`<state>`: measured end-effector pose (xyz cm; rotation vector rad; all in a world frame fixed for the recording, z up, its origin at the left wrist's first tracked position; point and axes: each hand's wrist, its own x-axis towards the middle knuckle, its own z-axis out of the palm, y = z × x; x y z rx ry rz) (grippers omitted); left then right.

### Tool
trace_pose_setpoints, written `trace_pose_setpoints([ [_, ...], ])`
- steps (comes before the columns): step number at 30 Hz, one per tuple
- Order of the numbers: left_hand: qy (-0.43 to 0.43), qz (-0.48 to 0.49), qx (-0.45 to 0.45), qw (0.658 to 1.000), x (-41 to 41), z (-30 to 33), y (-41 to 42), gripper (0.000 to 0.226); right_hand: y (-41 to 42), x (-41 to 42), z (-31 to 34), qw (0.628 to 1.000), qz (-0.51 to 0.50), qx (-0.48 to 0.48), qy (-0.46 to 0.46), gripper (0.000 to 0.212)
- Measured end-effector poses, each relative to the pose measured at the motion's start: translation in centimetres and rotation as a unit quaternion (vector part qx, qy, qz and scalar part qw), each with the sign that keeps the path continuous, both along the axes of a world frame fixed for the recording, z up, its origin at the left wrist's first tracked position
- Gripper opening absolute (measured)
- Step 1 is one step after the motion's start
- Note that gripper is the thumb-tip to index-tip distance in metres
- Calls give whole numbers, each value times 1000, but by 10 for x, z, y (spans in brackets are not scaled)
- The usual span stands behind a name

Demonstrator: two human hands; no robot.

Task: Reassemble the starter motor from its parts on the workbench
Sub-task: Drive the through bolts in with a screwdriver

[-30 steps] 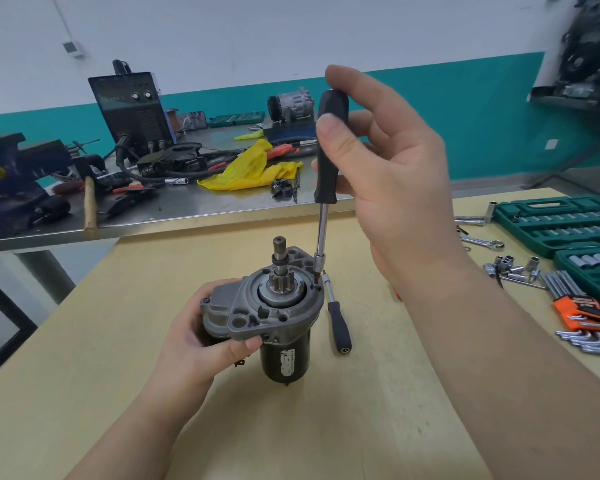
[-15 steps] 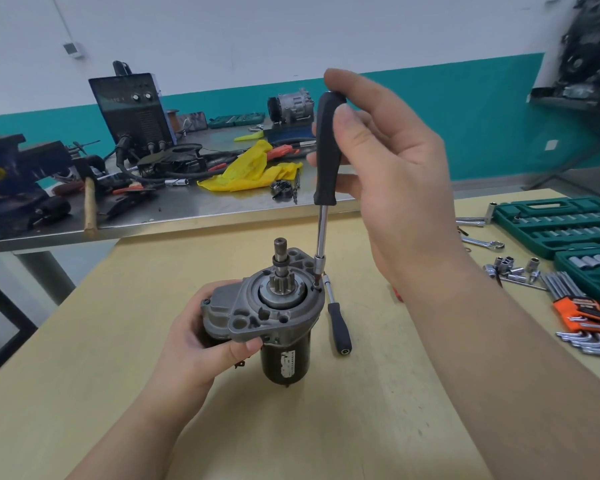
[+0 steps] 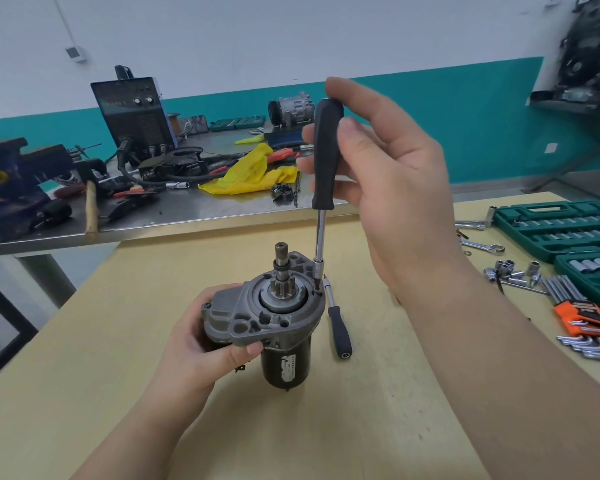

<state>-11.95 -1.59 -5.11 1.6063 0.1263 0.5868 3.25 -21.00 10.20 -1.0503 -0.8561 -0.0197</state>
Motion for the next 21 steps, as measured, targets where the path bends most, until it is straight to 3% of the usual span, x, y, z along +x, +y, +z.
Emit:
trace_pose_setpoints([
  [7, -5, 4, -1, 1000, 1, 0, -1, 84, 1, -1, 1, 998, -47, -11, -35, 32],
  [12, -15, -9, -5, 1000, 2, 0, 0, 80, -2, -1, 0, 1000, 3, 4, 4, 28],
  [21, -13, -13, -3, 1000, 2, 1, 0, 79, 1, 0, 1, 999, -35, -5, -26, 28],
])
